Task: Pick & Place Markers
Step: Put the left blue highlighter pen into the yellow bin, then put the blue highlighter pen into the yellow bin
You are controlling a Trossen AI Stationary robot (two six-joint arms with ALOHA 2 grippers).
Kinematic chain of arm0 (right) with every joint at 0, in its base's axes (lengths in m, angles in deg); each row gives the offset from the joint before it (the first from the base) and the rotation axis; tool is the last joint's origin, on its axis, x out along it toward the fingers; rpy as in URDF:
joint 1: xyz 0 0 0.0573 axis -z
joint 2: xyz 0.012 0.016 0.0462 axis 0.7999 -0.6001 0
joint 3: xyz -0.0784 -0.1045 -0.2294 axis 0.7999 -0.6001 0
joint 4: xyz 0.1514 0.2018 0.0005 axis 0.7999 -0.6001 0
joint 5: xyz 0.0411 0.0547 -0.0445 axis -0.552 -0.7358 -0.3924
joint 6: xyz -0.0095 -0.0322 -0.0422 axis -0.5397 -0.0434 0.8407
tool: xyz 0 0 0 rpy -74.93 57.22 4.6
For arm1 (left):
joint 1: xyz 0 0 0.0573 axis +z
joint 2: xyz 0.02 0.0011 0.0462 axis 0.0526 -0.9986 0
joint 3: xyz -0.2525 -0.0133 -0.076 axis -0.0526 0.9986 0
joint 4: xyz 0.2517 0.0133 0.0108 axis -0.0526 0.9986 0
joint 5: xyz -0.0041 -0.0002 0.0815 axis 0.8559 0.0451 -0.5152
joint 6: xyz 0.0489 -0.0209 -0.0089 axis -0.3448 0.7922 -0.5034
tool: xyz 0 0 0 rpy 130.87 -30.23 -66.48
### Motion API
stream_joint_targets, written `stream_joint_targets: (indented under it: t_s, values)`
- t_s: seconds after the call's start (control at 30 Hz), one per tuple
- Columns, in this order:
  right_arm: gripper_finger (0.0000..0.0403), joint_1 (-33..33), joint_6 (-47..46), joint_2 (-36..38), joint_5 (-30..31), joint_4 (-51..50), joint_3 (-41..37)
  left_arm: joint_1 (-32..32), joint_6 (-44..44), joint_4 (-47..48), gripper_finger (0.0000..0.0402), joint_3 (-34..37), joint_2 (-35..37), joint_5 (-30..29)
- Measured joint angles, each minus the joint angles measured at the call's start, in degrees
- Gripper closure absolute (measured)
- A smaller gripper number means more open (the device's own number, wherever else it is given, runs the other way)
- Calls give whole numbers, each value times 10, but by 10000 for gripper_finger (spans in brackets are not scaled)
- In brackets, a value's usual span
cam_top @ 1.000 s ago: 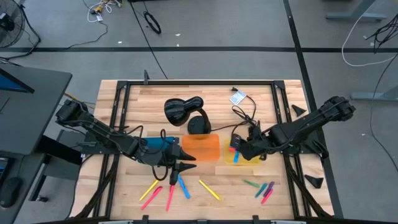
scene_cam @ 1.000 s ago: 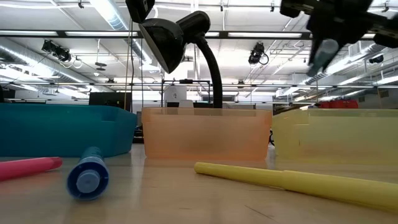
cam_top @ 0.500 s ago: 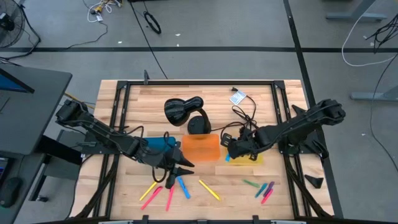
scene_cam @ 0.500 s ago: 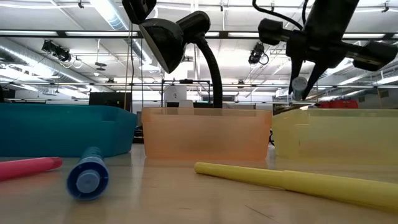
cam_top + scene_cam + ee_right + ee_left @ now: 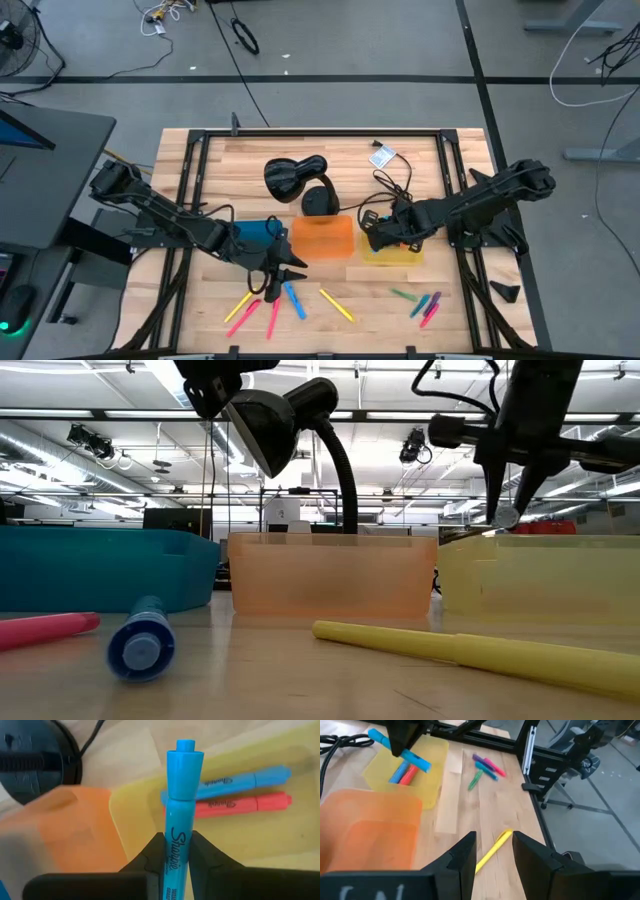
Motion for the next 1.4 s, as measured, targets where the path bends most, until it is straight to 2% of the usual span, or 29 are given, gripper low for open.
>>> stream_joint_targets:
  t_s: [0.17, 0.4, 0.7, 0.87, 1.2, 1.4]
  values:
    - [340, 8, 2, 0, 21, -2, 0, 0, 0, 10, 268, 0, 0, 0]
    - [275, 8, 3, -1, 36, 1, 0, 0, 0, 10, 268, 0, 0, 40]
    - [221, 8, 9, -1, 36, 4, 0, 0, 0, 10, 268, 0, 0, 43]
    - [213, 8, 24, -1, 36, 4, 0, 0, 0, 10, 268, 0, 0, 43]
    - [222, 8, 50, -1, 36, -1, 0, 0, -5, 10, 268, 0, 0, 43]
    - [223, 8, 137, -2, 35, -2, 0, 0, -5, 10, 268, 0, 0, 43]
